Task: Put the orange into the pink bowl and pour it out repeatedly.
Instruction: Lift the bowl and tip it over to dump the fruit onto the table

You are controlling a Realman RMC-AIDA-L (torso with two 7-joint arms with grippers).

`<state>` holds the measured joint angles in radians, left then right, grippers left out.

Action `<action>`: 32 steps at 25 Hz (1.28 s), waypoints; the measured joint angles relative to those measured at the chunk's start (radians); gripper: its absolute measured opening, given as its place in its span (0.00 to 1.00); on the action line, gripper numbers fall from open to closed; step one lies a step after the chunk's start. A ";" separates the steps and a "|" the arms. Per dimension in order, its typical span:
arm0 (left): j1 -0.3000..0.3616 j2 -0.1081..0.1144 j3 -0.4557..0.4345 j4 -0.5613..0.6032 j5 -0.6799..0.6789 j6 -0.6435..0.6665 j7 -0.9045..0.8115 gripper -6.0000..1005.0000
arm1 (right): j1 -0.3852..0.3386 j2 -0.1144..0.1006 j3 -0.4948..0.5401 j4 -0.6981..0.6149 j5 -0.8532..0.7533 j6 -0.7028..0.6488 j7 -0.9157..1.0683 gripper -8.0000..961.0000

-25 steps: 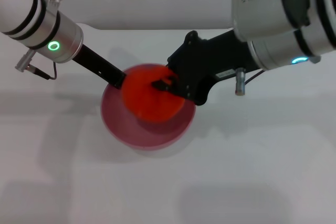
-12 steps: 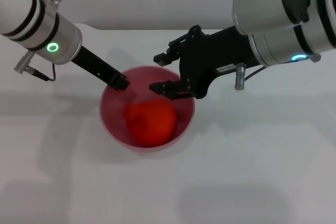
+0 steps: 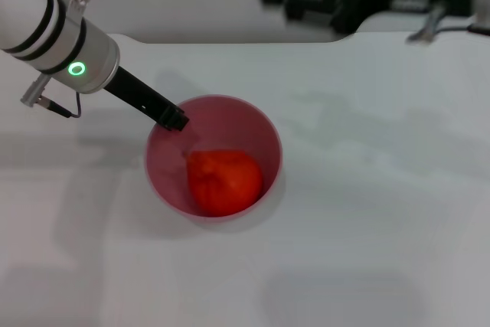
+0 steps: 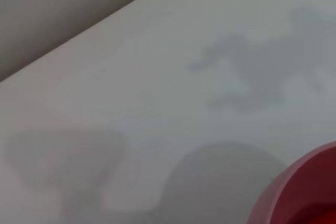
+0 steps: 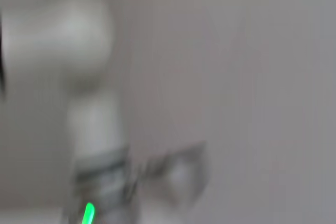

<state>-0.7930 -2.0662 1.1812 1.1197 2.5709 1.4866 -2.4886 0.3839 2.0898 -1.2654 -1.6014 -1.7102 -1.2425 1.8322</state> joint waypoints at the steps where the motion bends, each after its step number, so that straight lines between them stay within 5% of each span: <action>1: 0.000 0.000 0.000 0.000 0.000 -0.003 0.001 0.05 | -0.025 -0.004 0.028 0.033 0.110 0.002 -0.057 0.52; 7: 0.003 0.001 0.000 0.000 0.000 -0.011 0.003 0.05 | -0.188 -0.011 0.108 0.322 0.768 -0.148 -0.553 0.52; 13: 0.007 -0.002 0.003 0.000 -0.007 -0.050 0.003 0.05 | -0.278 -0.010 0.107 0.634 1.166 -0.331 -0.918 0.52; 21: 0.066 -0.001 0.120 0.040 -0.137 -0.278 0.010 0.05 | -0.272 -0.020 0.333 0.975 1.241 -0.438 -0.989 0.52; 27: 0.198 0.002 0.306 0.166 -0.225 -0.573 0.035 0.05 | -0.279 -0.021 0.499 1.120 1.242 -0.447 -1.009 0.52; 32: 0.334 0.003 0.489 0.273 -0.250 -0.898 0.162 0.05 | -0.284 -0.023 0.534 1.180 1.242 -0.444 -1.029 0.52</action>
<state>-0.4593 -2.0632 1.6705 1.3928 2.3204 0.5889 -2.3269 0.0997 2.0671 -0.7309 -0.4214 -0.4686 -1.6861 0.8031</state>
